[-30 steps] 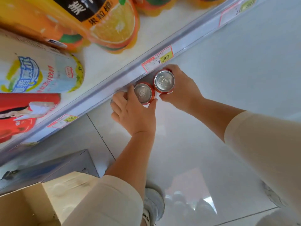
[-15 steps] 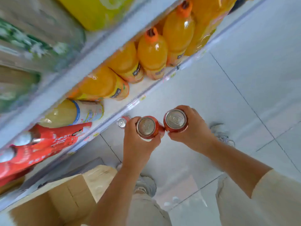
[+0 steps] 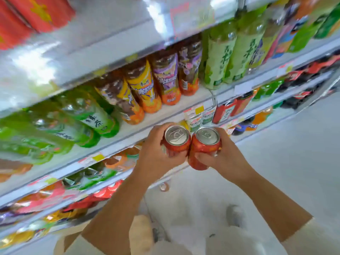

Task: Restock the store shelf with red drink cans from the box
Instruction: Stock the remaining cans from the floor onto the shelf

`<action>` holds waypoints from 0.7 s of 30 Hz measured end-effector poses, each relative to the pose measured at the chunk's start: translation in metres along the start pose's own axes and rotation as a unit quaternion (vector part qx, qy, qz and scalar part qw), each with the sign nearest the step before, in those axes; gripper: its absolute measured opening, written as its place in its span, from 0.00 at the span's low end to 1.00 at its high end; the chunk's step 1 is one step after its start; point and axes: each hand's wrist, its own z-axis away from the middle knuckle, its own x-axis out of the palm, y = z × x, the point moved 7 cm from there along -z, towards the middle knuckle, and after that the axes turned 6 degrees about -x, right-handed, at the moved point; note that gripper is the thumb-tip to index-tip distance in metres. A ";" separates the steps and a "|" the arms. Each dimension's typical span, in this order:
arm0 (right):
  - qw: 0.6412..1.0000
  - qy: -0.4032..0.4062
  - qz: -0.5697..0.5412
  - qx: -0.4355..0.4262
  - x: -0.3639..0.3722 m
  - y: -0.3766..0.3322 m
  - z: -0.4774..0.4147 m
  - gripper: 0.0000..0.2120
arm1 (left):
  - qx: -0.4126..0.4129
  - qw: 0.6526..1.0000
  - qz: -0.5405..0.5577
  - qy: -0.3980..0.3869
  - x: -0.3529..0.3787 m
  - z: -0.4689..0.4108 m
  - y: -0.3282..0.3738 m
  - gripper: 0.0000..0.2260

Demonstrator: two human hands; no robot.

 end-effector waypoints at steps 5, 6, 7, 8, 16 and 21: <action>0.994 0.022 0.026 -0.100 -0.001 -0.115 -0.004 0.31 | 0.066 0.996 0.024 0.051 -0.084 0.008 0.095 0.31; 0.992 0.022 0.031 -0.121 -0.001 -0.138 -0.004 0.32 | 0.080 0.994 0.032 0.061 -0.099 0.011 0.109 0.32; 0.989 0.019 0.033 -0.141 0.000 -0.159 -0.003 0.32 | 0.090 0.993 0.041 0.071 -0.113 0.014 0.121 0.33; 0.986 0.015 0.030 -0.161 0.002 -0.179 -0.003 0.31 | 0.099 0.991 0.050 0.081 -0.126 0.016 0.132 0.33; 0.952 0.023 0.050 -0.300 0.018 -0.310 -0.001 0.26 | 0.153 0.963 0.122 0.187 -0.228 0.030 0.177 0.26; 0.935 0.050 0.073 -0.345 0.037 -0.349 -0.032 0.26 | 0.152 0.946 0.163 0.237 -0.269 0.024 0.167 0.26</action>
